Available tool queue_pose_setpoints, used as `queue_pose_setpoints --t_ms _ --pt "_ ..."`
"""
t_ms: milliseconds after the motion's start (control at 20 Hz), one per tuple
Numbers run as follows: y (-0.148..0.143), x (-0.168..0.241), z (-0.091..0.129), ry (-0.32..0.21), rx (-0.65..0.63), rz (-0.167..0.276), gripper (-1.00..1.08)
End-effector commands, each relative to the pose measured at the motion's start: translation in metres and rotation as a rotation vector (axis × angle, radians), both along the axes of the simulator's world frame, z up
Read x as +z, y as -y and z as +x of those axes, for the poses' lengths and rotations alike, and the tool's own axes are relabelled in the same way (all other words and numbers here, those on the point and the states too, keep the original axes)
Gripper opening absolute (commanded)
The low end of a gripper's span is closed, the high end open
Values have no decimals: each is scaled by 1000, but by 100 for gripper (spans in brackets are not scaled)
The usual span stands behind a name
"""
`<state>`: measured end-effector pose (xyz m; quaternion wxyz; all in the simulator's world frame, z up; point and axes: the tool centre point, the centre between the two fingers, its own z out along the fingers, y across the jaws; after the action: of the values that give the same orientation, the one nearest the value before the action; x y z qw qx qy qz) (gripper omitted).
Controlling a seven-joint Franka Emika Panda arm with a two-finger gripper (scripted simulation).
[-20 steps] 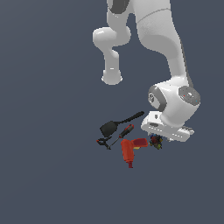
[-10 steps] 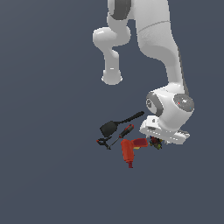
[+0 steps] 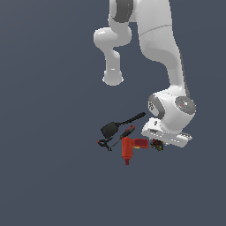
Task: Pick up a designated object from a clutter of objects.
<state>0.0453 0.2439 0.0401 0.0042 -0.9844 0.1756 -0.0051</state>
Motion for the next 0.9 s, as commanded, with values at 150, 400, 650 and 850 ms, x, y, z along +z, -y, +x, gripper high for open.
queue_pose_setpoints --t_ms 150,400,650,850 --pt "5 -10 -2 -11 -3 -7 -100" --pt "0 1 1 2 1 1 -100" --pt "4 17 4 1 1 0 -100" --pt "11 41 9 0 1 0 -100"
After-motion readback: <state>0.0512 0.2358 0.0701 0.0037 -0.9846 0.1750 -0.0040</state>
